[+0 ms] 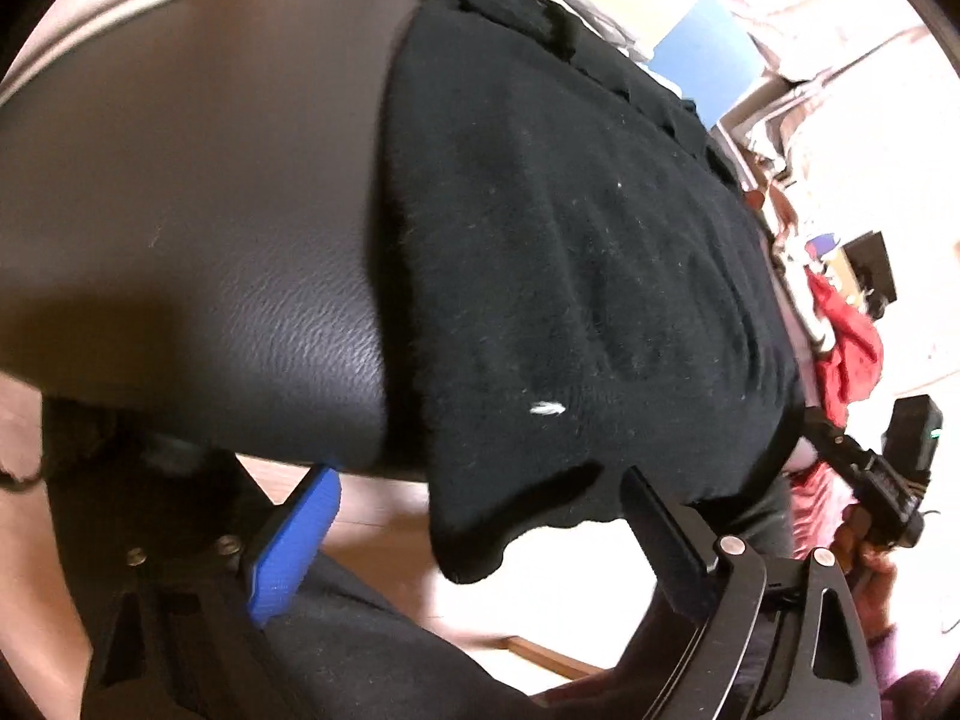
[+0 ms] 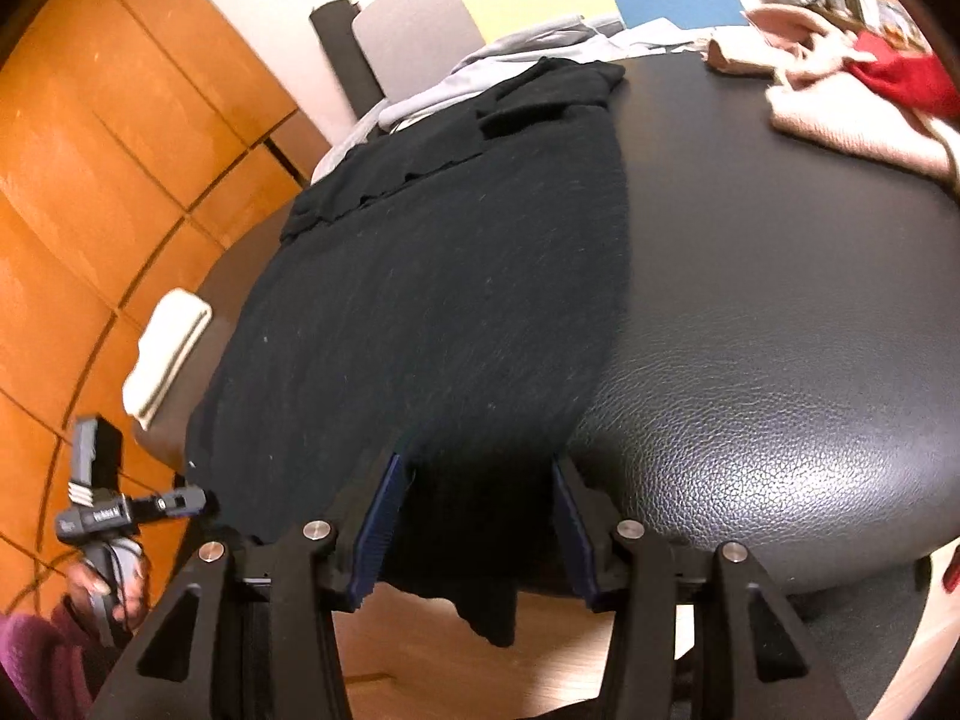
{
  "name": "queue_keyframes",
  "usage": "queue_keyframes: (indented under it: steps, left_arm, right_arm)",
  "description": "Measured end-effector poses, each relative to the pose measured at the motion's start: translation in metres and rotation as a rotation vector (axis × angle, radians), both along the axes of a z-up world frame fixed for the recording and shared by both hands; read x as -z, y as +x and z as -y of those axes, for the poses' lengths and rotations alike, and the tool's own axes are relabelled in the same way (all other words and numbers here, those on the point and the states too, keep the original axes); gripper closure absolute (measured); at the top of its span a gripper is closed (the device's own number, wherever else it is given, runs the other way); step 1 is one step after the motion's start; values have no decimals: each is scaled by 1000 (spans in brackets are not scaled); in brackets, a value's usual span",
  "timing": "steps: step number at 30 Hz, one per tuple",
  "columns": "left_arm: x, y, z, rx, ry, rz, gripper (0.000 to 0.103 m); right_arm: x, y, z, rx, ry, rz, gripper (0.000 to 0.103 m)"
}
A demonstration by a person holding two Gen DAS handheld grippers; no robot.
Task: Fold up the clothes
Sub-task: 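Pinch the sweater hem with both grippers and lift it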
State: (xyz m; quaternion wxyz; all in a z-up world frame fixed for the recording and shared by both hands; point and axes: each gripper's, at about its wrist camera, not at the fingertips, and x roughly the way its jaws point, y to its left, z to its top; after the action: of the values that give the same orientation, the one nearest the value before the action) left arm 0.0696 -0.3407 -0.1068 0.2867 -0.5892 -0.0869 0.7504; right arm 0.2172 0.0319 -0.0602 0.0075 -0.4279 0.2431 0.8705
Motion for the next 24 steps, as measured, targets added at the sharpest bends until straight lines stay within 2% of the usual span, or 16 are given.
queue_keyframes:
  steps: [3,5,7,9,13,16,17,18,19,20,21,23,24]
  left_arm:
    - [-2,-2,-5,16,-30,3,9]
    - [-3,-3,-3,16,-24,17,18]
    - [-6,-2,-2,22,-7,20,35]
    - [-8,-1,-2,28,10,23,43]
    - [-14,1,-1,40,45,29,46]
    - [-18,4,-16,72,7,-20,47]
    - [-18,4,-19,76,-6,-32,47]
    - [-17,3,-17,64,-1,-30,52]
    - [-15,2,-14,45,2,-23,61]
    - [-14,0,-10,26,4,-15,66]
    - [-13,-1,-7,17,5,-11,75]
    - [-10,-1,0,6,30,-3,89]
    - [-12,0,5,0,65,4,97]
  right_arm:
    - [0,0,7,-4,52,7,53]
    - [0,0,13,-12,98,12,53]
    - [0,-1,18,-31,143,27,53]
    - [-1,-1,19,-56,149,42,53]
    - [2,5,15,-53,85,6,53]
    - [5,6,15,-16,75,-1,55]
    - [5,6,17,-9,86,4,59]
    - [5,5,20,-7,110,15,62]
    - [5,3,24,-3,150,31,64]
    - [4,1,28,4,203,53,75]
    - [4,-1,31,5,235,63,87]
    - [3,-1,31,-7,228,58,97]
    - [4,-1,29,-7,184,51,97]
